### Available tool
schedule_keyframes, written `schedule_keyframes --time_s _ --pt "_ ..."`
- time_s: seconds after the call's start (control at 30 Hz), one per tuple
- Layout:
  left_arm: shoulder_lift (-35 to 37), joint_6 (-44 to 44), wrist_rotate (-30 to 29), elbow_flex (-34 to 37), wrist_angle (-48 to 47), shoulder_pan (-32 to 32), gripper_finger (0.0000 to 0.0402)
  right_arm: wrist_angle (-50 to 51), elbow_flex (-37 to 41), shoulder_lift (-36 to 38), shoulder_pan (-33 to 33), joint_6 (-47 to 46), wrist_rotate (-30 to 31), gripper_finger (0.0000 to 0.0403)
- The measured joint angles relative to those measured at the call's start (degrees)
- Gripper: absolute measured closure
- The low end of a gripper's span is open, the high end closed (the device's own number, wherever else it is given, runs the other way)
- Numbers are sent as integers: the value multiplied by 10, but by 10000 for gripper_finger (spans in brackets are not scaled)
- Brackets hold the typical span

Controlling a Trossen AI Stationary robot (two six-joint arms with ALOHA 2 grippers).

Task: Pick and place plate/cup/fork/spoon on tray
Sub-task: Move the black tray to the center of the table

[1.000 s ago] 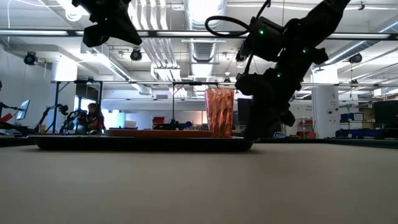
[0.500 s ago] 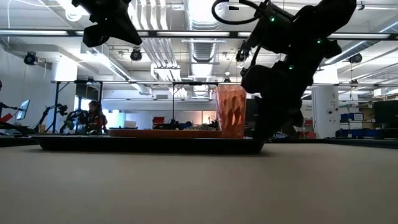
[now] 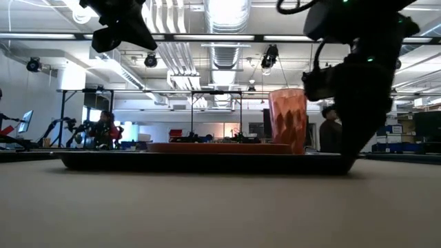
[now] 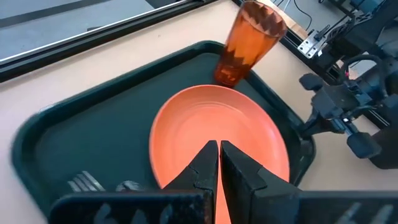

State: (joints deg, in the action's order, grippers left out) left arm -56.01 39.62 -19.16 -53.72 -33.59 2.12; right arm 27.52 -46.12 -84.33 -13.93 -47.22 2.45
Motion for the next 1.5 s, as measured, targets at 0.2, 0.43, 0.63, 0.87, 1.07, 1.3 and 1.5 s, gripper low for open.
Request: schedule_keyframes --time_s 0.2,0.43,0.63,0.87,1.07,1.3,1.5 --pt "0 0 0 5 0 0 402 58 0 53 -41 -54 20 394" --pt "-10 -12 -156 5 1 13 402 -44 -35 137 -76 -33 65 394" --pt "-56 -13 -103 6 -2 168 402 -216 -113 204 -80 128 80 394" --pt "-201 -105 11 -11 2 345 402 -247 -220 231 -121 300 44 394" --pt "-314 -165 84 -61 18 405 402 -247 -249 219 -157 336 36 394" --pt "-414 -195 105 -123 20 408 402 -249 -247 192 -160 326 54 394" --pt "-470 -205 126 -141 15 409 402 -250 -247 173 -160 317 67 394"
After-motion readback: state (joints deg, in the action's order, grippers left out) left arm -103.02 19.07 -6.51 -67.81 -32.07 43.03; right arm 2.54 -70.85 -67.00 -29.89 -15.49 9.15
